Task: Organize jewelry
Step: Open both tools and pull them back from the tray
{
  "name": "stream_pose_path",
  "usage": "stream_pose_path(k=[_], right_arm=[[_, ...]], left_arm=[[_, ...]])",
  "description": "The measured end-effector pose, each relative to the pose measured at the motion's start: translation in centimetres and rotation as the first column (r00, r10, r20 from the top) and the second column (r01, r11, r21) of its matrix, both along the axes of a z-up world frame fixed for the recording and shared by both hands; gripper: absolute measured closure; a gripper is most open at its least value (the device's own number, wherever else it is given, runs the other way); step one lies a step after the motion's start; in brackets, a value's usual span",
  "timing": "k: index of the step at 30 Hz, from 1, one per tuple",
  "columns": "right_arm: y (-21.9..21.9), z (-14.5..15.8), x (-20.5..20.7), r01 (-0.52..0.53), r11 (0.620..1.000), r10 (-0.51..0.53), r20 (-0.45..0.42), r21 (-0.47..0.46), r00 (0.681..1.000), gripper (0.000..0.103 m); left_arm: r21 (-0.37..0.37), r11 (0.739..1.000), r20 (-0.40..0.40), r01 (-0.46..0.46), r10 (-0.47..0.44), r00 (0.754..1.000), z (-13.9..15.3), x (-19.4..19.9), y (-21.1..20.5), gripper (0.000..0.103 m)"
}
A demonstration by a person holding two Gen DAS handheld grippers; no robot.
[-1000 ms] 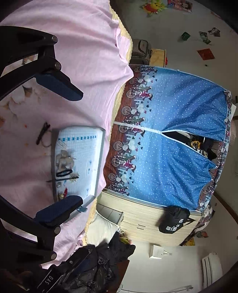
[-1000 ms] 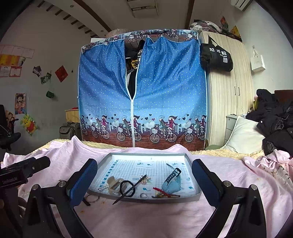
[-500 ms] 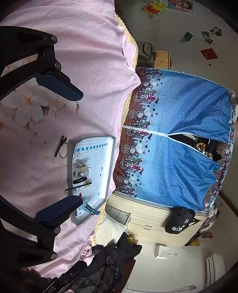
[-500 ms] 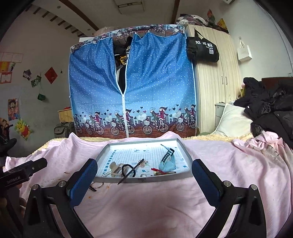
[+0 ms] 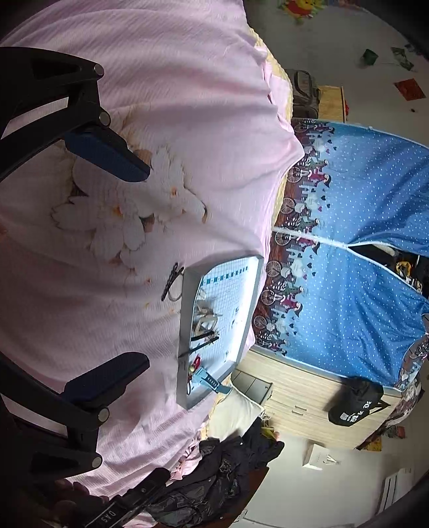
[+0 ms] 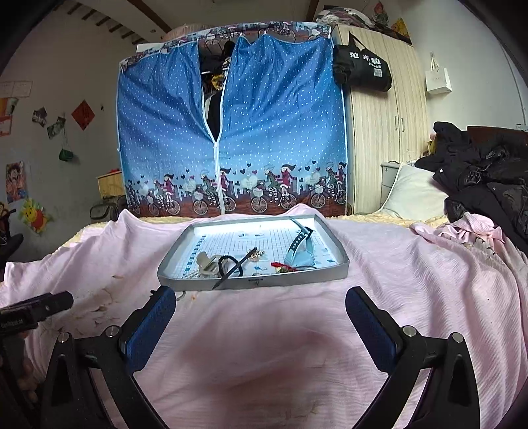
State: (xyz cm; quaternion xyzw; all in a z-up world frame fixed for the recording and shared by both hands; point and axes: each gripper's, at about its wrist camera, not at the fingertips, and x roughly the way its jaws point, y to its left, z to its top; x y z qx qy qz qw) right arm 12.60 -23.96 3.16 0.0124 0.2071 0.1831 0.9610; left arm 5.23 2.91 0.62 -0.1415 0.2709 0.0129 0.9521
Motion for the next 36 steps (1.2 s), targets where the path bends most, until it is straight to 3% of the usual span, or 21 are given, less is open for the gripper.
stream_pose_path(k=[6,14,21,28,33,36], right_arm=[[0.8,-0.7,-0.6,-0.01,1.0,0.009,-0.029,-0.019,1.0,0.0],[1.7,-1.0,-4.2,0.007,1.0,-0.008,-0.07,-0.017,0.998,0.0],[2.4,0.7,-5.7,0.014,0.999,-0.017,-0.082,-0.037,0.996,0.0],[5.5,1.2,-1.7,-0.11,0.989,0.088,-0.207,-0.097,0.974,0.0],[8.3,0.3,1.9,-0.181,0.983,0.165,-0.282,-0.03,0.945,0.0],[9.4,-0.8,3.7,-0.211,0.977,0.2,-0.314,-0.001,0.928,0.0]], left_arm=[[0.014,1.0,-0.018,-0.018,0.018,1.0,0.0,-0.6,0.6,0.002],[-0.055,0.997,-0.08,0.05,-0.054,0.995,0.5,-0.8,0.5,0.002],[-0.056,0.998,-0.039,0.028,-0.031,0.999,1.7,-1.4,1.2,0.002],[-0.122,0.981,-0.109,0.148,-0.162,0.981,1.3,1.8,3.5,0.002],[-0.07,0.969,-0.12,0.235,-0.243,0.963,1.6,3.6,5.2,0.003],[-0.091,0.965,-0.136,0.248,-0.259,0.956,0.9,4.9,6.0,0.003]])
